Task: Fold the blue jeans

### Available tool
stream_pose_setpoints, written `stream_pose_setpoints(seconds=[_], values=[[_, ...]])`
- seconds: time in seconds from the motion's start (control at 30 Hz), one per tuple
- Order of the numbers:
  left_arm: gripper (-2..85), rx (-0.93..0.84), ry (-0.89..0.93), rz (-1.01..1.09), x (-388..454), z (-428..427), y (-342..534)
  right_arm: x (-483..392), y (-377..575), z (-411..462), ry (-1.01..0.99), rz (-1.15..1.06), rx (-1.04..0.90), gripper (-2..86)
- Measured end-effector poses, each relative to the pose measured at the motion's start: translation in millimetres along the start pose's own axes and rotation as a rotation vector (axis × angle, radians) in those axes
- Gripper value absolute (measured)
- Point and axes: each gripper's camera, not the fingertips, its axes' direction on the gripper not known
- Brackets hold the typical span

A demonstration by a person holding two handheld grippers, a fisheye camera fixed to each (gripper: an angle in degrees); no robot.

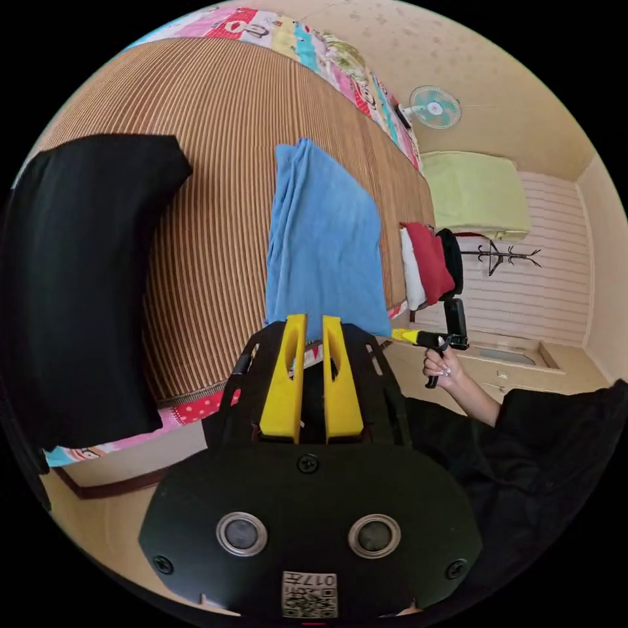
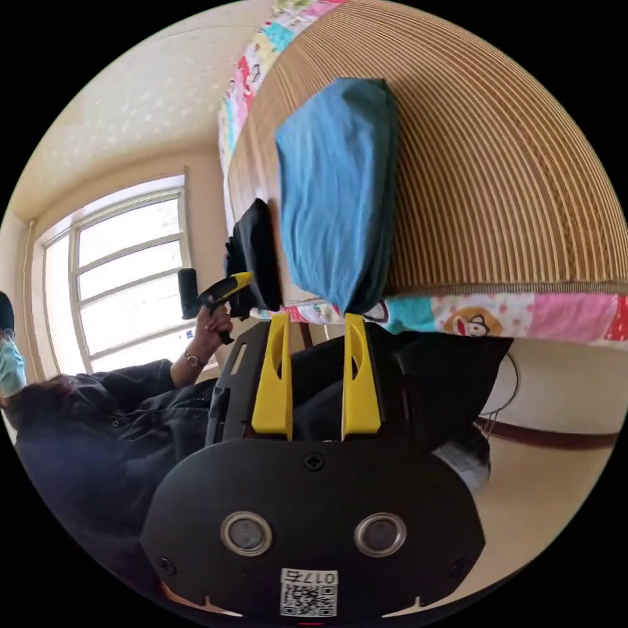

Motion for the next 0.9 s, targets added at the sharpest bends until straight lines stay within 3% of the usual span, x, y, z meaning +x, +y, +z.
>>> stream_pose_setpoints(seconds=[0.2, 0.27, 0.4, 0.5, 0.57, 0.7, 0.9], values=[[13.1, 0.023, -0.039, 0.043, -13.4, -30.2, -79.0, -1.1, -55.5, -3.1, -0.015, 0.042, 0.214, 16.1], [13.9, -0.039, -0.046, 0.051, -22.2, -18.9, -113.4, 4.1, -82.9, 15.6, -0.008, 0.066, 0.174, 17.2], [12.2, -0.251, 0.029, 0.048, -35.9, 27.5, -162.3, 2.9, -112.3, 68.5, -0.195, 0.026, 0.094, 15.5], [10.9, -0.197, 0.017, -0.026, -42.6, 11.1, -167.7, -0.2, -106.5, 84.7, -0.18, 0.075, 0.066, 10.6], [9.5, -0.265, 0.044, -0.078, -51.1, 5.2, -169.8, -0.9, -99.2, 89.3, -0.301, 0.052, -0.001, 7.7], [7.3, -0.396, 0.271, -0.094, -43.6, -15.7, -153.8, -22.5, -65.7, 52.5, -0.503, -0.023, 0.033, 5.8], [7.2, -0.237, 0.568, -0.032, 51.0, -68.5, -152.2, -82.8, -67.5, -60.3, -0.519, -0.237, 0.101, 7.1]])
